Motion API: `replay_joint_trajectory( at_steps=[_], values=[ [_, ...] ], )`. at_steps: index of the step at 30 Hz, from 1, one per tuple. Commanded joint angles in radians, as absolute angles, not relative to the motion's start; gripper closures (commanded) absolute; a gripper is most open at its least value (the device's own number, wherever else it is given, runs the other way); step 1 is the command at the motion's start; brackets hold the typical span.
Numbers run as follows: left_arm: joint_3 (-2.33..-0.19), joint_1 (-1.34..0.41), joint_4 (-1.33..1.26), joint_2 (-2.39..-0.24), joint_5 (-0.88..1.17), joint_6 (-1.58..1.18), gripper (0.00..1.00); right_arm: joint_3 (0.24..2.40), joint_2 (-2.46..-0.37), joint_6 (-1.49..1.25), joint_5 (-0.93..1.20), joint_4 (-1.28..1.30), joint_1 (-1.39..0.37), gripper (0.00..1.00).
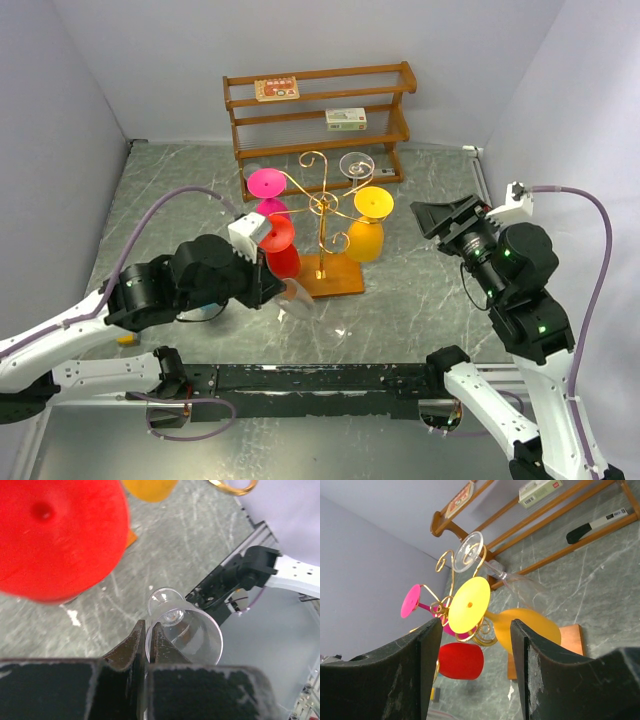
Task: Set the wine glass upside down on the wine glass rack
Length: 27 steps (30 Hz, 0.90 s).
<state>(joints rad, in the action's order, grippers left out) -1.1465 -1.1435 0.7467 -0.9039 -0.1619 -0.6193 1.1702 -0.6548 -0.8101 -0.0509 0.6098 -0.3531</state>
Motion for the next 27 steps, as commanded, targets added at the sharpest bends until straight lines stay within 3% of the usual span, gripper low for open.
replay_joint_trajectory(
  at_steps=[1,12,27],
  values=[
    [-1.117,-1.146,0.492,-0.905,-0.027,-0.58,0.93,1.165,-0.639,-0.807,-0.046,0.529,-0.353,0.43],
    [-1.127,-1.148,0.264,-0.95,0.147,-0.557,0.93,1.156,-0.595,-0.838,-0.078,0.575,-0.353,0.43],
    [-1.317,-1.147,0.083,-1.094,0.103,-0.462,0.93,1.218,-0.577,-0.965,-0.096,0.688,-0.352,0.46]
  ],
)
